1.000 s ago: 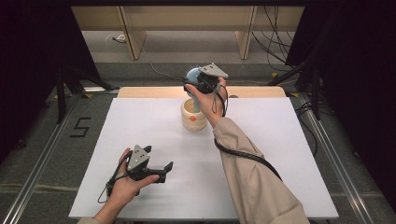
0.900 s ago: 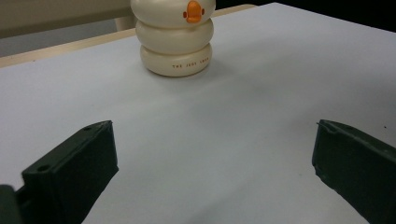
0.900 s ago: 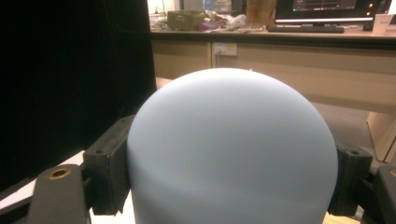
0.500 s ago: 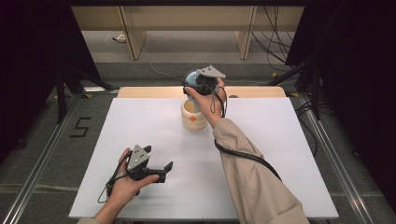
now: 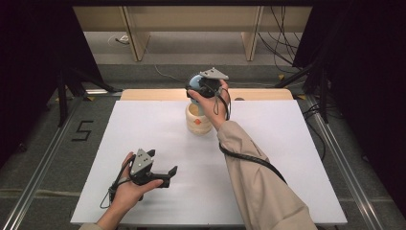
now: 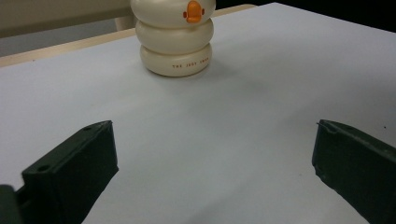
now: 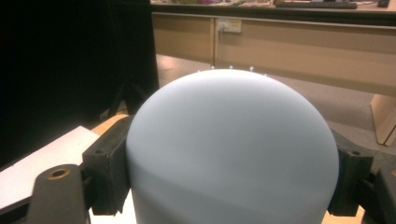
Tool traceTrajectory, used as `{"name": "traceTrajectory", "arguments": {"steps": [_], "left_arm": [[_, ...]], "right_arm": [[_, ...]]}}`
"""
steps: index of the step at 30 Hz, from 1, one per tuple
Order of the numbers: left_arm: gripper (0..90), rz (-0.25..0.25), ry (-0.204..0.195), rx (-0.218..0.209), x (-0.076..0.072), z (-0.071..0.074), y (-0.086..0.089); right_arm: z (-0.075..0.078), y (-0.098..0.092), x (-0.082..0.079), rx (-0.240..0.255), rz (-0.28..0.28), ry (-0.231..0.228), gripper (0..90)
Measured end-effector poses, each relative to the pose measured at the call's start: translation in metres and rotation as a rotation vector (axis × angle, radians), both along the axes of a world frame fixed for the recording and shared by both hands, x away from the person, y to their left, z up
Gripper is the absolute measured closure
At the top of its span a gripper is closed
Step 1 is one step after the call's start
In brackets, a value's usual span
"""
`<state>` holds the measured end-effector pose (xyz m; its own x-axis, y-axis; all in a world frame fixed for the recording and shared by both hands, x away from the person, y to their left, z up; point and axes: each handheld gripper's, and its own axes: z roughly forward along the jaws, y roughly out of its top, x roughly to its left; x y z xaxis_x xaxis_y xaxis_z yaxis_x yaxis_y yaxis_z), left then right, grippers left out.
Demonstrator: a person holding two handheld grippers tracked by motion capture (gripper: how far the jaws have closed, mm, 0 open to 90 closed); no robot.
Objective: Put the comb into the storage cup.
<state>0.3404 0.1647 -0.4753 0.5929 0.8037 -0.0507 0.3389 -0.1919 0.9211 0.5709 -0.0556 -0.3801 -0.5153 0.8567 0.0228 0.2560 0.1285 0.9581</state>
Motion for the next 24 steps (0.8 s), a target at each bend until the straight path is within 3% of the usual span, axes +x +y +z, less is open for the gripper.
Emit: {"name": "traceTrajectory", "arguments": {"steps": [12,24], "left_arm": [[0.0,-0.004,0.001,0.0,0.0,0.0,0.0],[0.0,-0.007,0.003,0.002,0.0,-0.001,-0.001]], "right_arm": [[-0.004,0.001,0.015,0.005,-0.025,0.036,18.8],[-0.013,-0.006,0.016,-0.01,-0.052,0.057,18.5]]}}
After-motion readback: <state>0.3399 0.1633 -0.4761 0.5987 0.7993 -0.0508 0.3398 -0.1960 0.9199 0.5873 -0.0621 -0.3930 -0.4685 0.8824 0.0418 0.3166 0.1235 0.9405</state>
